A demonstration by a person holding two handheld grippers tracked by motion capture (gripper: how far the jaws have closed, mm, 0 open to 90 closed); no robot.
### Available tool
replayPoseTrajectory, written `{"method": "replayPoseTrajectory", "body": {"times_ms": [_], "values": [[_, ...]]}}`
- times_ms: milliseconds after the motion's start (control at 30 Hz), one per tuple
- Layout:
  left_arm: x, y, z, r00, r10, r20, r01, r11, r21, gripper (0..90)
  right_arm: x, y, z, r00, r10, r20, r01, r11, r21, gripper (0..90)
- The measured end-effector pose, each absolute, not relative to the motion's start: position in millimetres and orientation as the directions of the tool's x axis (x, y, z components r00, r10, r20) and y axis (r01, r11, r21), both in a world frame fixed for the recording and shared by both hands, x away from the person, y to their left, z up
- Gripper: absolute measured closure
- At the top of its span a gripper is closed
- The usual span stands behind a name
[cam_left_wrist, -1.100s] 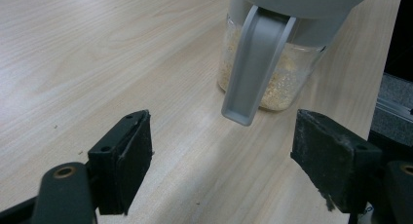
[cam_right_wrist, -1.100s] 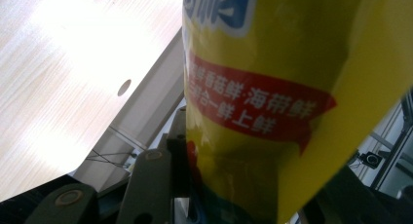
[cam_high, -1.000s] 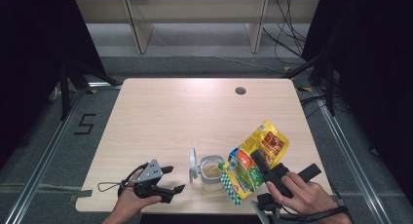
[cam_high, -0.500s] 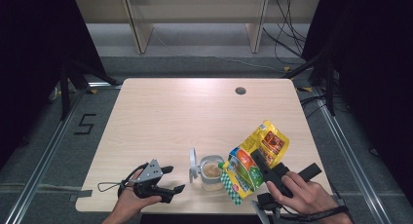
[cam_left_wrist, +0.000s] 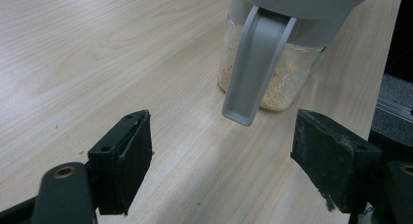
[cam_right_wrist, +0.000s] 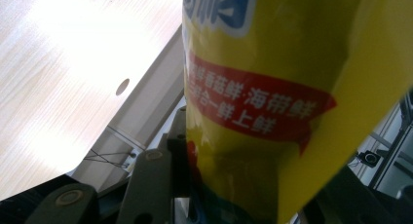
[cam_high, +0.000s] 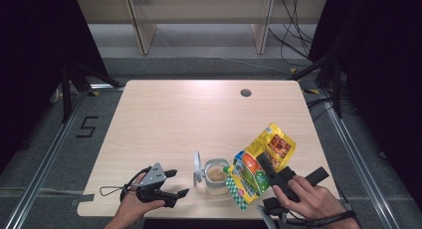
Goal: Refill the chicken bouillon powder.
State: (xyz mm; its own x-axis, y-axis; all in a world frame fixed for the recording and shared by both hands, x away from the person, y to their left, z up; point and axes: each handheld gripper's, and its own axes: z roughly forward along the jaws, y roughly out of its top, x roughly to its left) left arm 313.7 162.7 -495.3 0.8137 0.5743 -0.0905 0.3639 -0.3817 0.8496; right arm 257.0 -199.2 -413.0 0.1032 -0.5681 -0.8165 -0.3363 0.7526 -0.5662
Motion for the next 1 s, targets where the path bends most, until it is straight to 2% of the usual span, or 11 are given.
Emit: {"method": "replayPoseTrajectory", "body": {"times_ms": [1000], "values": [[313.8, 162.7, -495.2, 0.814, 0.574, -0.089, 0.363, -0.383, 0.849, 22.0, 256.6, -200.6, -412.9, 0.100, -0.567, -0.818, -0.336, 0.755, -0.564, 62.8]]}}
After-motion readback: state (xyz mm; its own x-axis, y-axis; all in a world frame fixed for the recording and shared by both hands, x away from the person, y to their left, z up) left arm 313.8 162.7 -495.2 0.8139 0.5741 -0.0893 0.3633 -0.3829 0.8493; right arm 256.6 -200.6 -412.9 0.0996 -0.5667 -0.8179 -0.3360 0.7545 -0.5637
